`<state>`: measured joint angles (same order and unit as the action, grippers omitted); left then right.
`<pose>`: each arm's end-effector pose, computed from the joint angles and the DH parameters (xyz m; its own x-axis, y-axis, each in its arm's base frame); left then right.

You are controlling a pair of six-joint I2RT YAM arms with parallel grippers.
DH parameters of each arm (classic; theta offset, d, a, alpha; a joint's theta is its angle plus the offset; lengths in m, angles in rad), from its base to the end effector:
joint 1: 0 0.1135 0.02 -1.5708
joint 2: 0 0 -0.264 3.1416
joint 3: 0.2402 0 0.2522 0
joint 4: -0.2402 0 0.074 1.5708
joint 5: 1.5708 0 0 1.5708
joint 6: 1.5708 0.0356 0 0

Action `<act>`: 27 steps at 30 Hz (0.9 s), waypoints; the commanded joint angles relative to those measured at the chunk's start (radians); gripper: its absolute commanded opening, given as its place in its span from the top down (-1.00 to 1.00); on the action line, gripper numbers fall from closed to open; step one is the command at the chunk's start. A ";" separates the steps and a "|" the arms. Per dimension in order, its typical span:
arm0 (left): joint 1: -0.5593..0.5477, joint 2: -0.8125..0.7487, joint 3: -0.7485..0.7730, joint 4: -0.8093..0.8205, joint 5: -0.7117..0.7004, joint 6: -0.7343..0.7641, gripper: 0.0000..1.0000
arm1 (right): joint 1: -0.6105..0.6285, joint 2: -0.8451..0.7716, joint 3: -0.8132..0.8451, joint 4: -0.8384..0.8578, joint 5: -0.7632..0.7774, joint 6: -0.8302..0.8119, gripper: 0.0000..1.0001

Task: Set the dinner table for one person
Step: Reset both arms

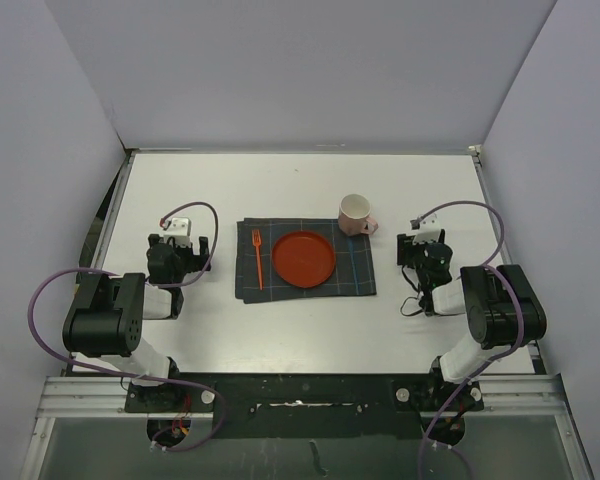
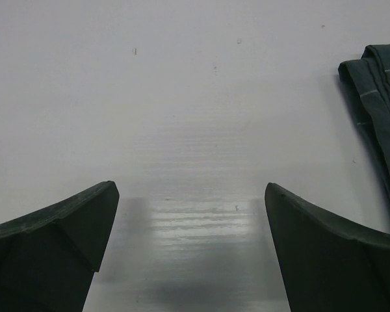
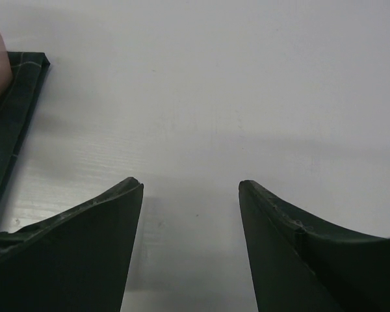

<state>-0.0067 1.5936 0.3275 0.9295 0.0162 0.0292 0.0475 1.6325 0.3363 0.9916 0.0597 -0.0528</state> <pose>0.2602 -0.0023 0.1256 -0.3295 0.0314 -0.9436 0.0316 0.9993 0.0222 0.2647 0.0105 0.1246 -0.2997 -0.0670 -0.9517 -0.0064 0.9977 -0.0682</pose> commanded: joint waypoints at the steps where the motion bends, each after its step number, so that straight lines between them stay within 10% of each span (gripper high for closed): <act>1: 0.004 0.011 0.028 0.035 0.016 -0.014 -0.96 | 0.010 -0.011 0.015 -0.007 0.003 -0.022 -0.25; 9: 0.004 0.011 0.029 0.034 0.016 -0.014 -0.96 | 0.028 -0.010 0.029 -0.030 0.057 -0.009 -0.96; 27: 0.004 0.011 0.028 0.034 0.016 -0.014 -0.96 | -0.001 -0.008 0.047 -0.064 0.009 0.007 -0.96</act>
<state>-0.0067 1.5936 0.3275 0.9279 0.0166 0.0292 0.0528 1.6325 0.3573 0.8948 0.0753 -0.0586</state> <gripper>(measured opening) 0.979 0.979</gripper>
